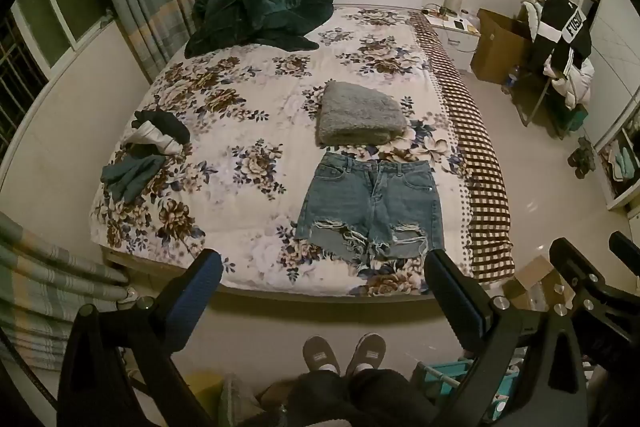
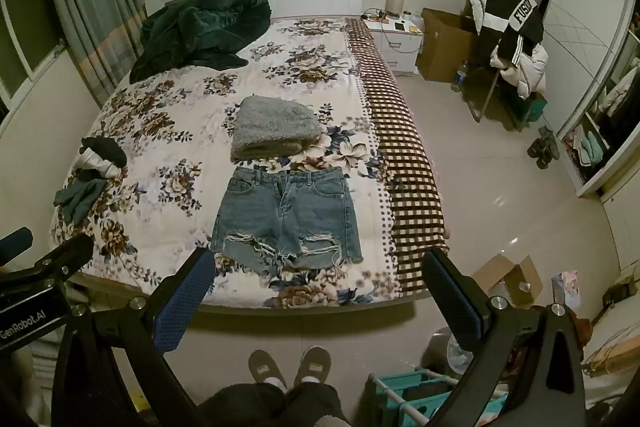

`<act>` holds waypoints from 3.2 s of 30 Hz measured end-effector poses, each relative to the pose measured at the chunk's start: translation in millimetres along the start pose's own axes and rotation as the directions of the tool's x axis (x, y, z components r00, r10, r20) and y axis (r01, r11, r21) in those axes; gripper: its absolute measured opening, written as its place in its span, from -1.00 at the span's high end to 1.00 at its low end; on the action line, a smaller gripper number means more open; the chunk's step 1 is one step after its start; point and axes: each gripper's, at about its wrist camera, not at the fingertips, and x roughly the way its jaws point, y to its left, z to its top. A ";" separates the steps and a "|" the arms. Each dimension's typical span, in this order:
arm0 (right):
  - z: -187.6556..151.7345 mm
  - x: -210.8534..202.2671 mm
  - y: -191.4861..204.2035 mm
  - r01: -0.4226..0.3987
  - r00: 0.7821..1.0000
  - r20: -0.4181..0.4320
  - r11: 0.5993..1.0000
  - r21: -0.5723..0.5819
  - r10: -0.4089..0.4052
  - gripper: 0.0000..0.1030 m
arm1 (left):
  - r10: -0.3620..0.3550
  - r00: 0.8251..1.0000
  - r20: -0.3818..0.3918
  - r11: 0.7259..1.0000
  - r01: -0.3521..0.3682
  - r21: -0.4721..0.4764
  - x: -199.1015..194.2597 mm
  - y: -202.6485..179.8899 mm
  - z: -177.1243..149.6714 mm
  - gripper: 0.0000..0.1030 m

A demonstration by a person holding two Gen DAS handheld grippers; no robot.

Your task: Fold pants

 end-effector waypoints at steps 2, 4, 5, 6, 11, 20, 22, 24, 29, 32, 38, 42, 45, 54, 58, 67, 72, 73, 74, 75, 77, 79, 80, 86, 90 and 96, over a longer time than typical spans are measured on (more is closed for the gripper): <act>0.2 -0.6 0.1 -0.003 1.000 0.002 1.000 0.001 0.003 -1.00 | -0.003 1.000 0.001 1.000 0.003 -0.001 -0.1 0.1 0.0 -1.00; 0.5 -1.3 0.1 -0.003 1.000 0.003 1.000 0.001 0.003 -1.00 | -0.001 1.000 0.001 1.000 0.001 0.000 0.0 0.1 0.0 -1.00; 0.7 -1.6 0.1 -0.003 1.000 0.003 1.000 0.001 0.003 -1.00 | 0.000 1.000 0.001 1.000 0.000 0.000 0.1 -0.1 0.0 -1.00; 1.0 -1.9 0.0 -0.004 1.000 0.003 1.000 0.001 0.004 -1.00 | -0.002 1.000 0.001 1.000 0.002 0.000 0.1 0.0 0.0 -1.00; 2.3 -2.7 -1.3 -0.003 1.000 0.002 1.000 0.002 0.003 -1.00 | 0.000 1.000 0.003 1.000 0.000 -0.001 0.0 0.0 0.0 -1.00; 0.5 -6.3 0.8 -0.001 1.000 0.010 1.000 0.000 0.001 -1.00 | 0.001 1.000 0.006 1.000 -0.001 -0.002 0.3 0.2 0.1 -1.00; 0.6 -6.9 0.9 -0.002 1.000 0.010 1.000 0.000 0.002 -1.00 | 0.003 1.000 0.007 1.000 -0.003 -0.002 0.1 0.1 0.0 -1.00; 0.7 -7.3 1.3 -0.001 1.000 0.012 1.000 -0.001 0.001 -1.00 | 0.004 1.000 0.009 1.000 -0.004 -0.003 0.1 0.0 0.4 -1.00; 0.8 -8.8 1.6 0.000 1.000 0.013 1.000 0.000 0.000 -1.00 | 0.006 1.000 0.012 1.000 -0.006 -0.003 -7.8 1.3 3.8 -1.00; 1.0 -9.6 1.8 0.000 1.000 0.014 1.000 -0.001 0.000 -1.00 | 0.005 1.000 0.012 1.000 -0.004 -0.004 -7.8 1.5 3.6 -1.00; 1.3 -10.9 2.2 -0.001 1.000 0.017 1.000 -0.001 0.001 -1.00 | 0.006 1.000 0.015 1.000 -0.006 -0.003 -7.8 1.1 3.2 -1.00; 1.7 -11.4 2.7 -0.001 1.000 0.018 1.000 -0.001 0.001 -1.00 | 0.006 1.000 0.015 1.000 -0.006 -0.002 -8.4 1.1 3.6 -1.00; 2.0 -11.6 3.1 0.000 1.000 0.019 1.000 -0.001 0.000 -1.00 | 0.006 1.000 0.017 1.000 -0.006 -0.003 -7.9 1.1 2.7 -1.00; 3.0 -12.3 4.6 -0.001 1.000 0.020 1.000 -0.001 0.001 -1.00 | 0.006 1.000 0.018 1.000 -0.006 -0.003 -7.9 1.0 2.2 -1.00; 3.3 -12.6 5.4 -0.001 1.000 0.021 1.000 -0.001 0.001 -1.00 | 0.005 1.000 0.018 1.000 -0.005 -0.001 -9.5 1.2 2.9 -1.00; 3.5 -13.0 5.8 0.000 1.000 0.022 1.000 -0.001 0.000 -1.00 | 0.005 1.000 0.020 1.000 -0.005 -0.004 -9.3 6.3 2.8 -1.00; 3.4 -13.3 5.8 -0.001 1.000 0.023 1.000 -0.001 0.001 -1.00 | 0.005 1.000 0.022 1.000 -0.005 -0.004 -9.5 6.3 2.8 -1.00; 3.4 -13.3 5.8 -0.001 1.000 0.023 1.000 -0.001 0.001 -1.00 | 0.005 1.000 0.022 1.000 -0.005 -0.004 -9.4 6.3 2.8 -1.00; 3.5 -13.2 5.9 -0.001 1.000 0.023 1.000 -0.002 0.001 -1.00 | 0.004 1.000 0.022 1.000 -0.004 -0.004 -10.6 7.0 3.3 -1.00; 3.4 -13.3 5.9 -0.001 1.000 0.022 1.000 -0.002 0.001 -1.00 | 0.005 1.000 0.023 1.000 -0.005 -0.003 -9.4 6.2 2.8 -1.00; 3.4 -13.4 5.8 -0.001 1.000 0.023 1.000 -0.002 0.001 -1.00 | 0.006 1.000 0.022 1.000 -0.006 -0.004 -9.5 6.4 2.9 -1.00; 3.4 -13.5 5.8 -0.002 1.000 0.023 1.000 -0.001 0.002 -1.00 | 0.005 1.000 0.022 1.000 -0.005 -0.004 -9.4 6.2 2.7 -1.00; 3.4 -13.4 5.9 -0.002 1.000 0.023 1.000 -0.001 0.002 -1.00 | 0.006 1.000 0.024 1.000 -0.006 -0.003 -9.8 6.4 2.7 -1.00; 3.6 -13.5 6.2 -0.003 1.000 0.018 1.000 0.001 0.003 -1.00 | 0.004 1.000 0.021 1.000 -0.004 -0.004 -9.6 6.7 2.5 -1.00; 13.4 -10.1 8.3 -0.004 1.000 0.005 1.000 0.003 0.004 -1.00 | 0.003 1.000 0.015 1.000 -0.003 -0.005 -12.5 11.6 8.8 -1.00; 25.1 -3.8 27.5 -0.002 1.000 -0.014 1.000 0.016 0.002 -1.00 | 0.002 1.000 0.015 1.000 -0.002 -0.003 -11.9 16.5 13.0 -1.00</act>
